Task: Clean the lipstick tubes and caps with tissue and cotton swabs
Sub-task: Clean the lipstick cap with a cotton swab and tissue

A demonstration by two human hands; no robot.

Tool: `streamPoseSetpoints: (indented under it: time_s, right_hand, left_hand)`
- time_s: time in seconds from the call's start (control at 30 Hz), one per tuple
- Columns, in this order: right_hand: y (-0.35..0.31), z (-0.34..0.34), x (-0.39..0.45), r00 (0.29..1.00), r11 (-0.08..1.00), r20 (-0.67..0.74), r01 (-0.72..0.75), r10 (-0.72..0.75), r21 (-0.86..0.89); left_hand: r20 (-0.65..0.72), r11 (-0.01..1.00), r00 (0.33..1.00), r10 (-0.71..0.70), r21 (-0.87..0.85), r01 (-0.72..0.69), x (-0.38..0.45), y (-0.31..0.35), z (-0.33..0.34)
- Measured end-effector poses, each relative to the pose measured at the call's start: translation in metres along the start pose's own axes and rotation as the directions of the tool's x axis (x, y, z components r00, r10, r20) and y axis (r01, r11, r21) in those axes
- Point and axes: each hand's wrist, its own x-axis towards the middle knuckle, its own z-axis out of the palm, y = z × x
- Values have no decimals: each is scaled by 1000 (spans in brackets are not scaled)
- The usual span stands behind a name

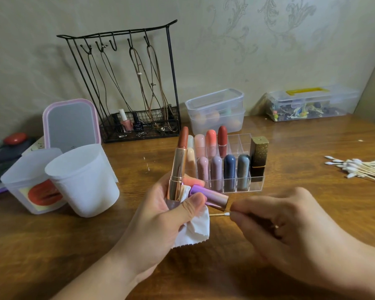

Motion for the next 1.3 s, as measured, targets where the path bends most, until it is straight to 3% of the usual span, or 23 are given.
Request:
streamPoseSetpoints:
  time_s: [0.17,0.27,0.33,0.43,0.5,0.6,0.67,0.77,0.83,0.93,1.0,1.1,1.17,1.3]
  right_hand:
    - [4,0,-1,992,997,-113,-57,63,56]
    - [2,0,0,999,999,-20,-41,41,-4]
    - [0,-3,1,999,998,36,-25,23,51]
    - [4,-6,0,994,992,-81,-63,72,111]
    - [7,-6,0,990,996,-119,-73,79,51]
    - [8,-8,2,997,997,6,-72,72,-19]
    - [6,-12,2,994,997,83,-74,71,27]
    - [10,-13,0,988,978,-33,-147,154,149]
    - [15,-12,0,980,983,-90,-169,175,74]
    - [11,-13,2,991,991,37,-128,129,-21]
    - [7,-15,2,985,990,121,-129,122,55]
    - [11,-18,1,978,954,34,-208,206,216]
    - [15,-17,2,980,974,-17,-195,198,118]
    - [10,-16,4,990,995,100,-95,95,-1]
  left_hand:
    - [14,998,1000,24,50,-25,0,-1,2]
    - [3,1000,1000,16,18,-16,-1,1,1]
    - [-1,1000,1000,15,3,-15,-2,2,2]
    - [-27,999,999,26,-23,-27,-3,4,2]
    - [-66,997,997,35,-60,-39,-1,4,-1]
    - [-114,997,993,37,-68,-45,4,3,-6]
    - [-95,999,995,41,-19,-43,5,3,-6]
    - [-101,1000,995,19,4,-18,5,2,-4]
    - [-120,1000,993,6,-22,-9,6,4,-5]
    - [-145,999,989,-3,-42,-3,6,4,-8]
    - [-137,1000,991,2,-12,-4,6,4,-8]
    - [-128,1000,992,-2,-27,-1,8,3,-8]
    - [-146,998,989,-15,-57,6,8,3,-8]
    - [-132,1000,991,0,9,1,7,3,-6]
